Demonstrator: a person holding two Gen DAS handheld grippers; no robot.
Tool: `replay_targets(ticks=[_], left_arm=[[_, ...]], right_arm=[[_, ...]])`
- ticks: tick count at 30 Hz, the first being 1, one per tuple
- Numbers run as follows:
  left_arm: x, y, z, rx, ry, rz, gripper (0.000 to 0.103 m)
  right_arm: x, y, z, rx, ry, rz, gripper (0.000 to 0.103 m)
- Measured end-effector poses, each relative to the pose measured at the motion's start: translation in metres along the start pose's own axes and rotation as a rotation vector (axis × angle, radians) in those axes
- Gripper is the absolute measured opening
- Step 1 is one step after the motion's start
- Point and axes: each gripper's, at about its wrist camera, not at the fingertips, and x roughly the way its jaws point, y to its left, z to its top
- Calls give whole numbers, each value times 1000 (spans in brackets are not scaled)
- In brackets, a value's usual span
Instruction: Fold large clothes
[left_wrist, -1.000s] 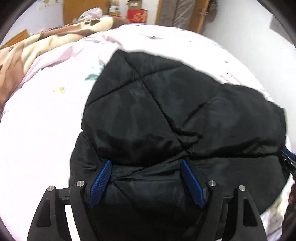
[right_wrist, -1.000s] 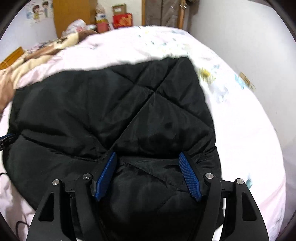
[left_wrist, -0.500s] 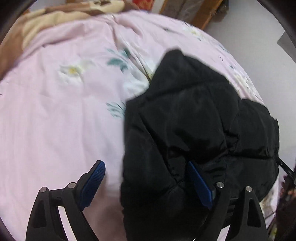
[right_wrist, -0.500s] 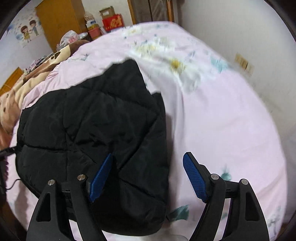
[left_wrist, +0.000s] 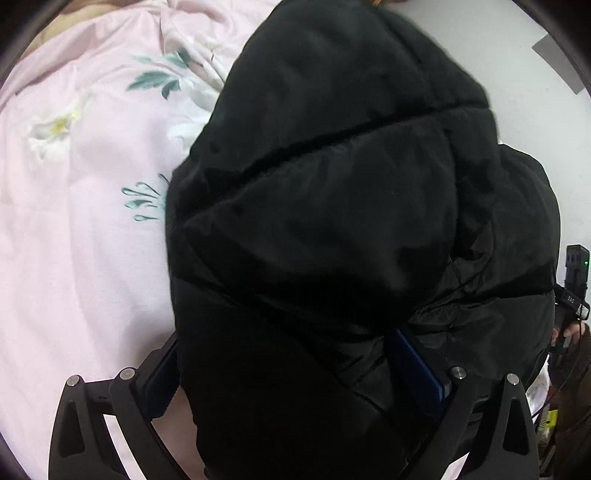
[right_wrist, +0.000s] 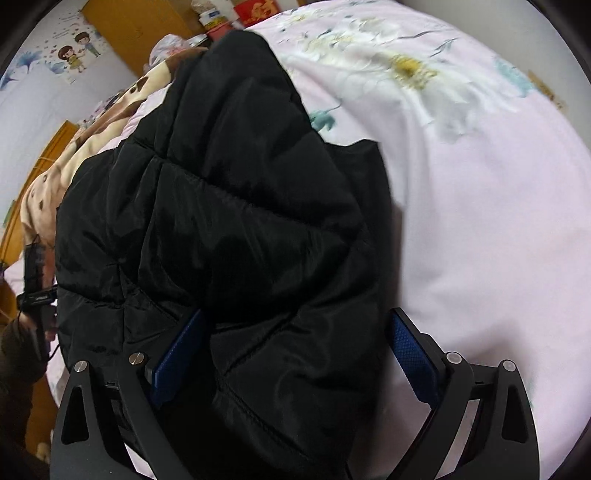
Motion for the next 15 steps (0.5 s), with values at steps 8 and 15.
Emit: replay_targets(ticks=[8, 15], left_arm=[[12, 12, 12, 6, 53, -28, 102], [2, 20, 20, 14, 41, -81, 73]], right_arm=[[18, 0, 4, 0, 54, 102, 95], [6, 16, -5, -72, 8, 123, 60]])
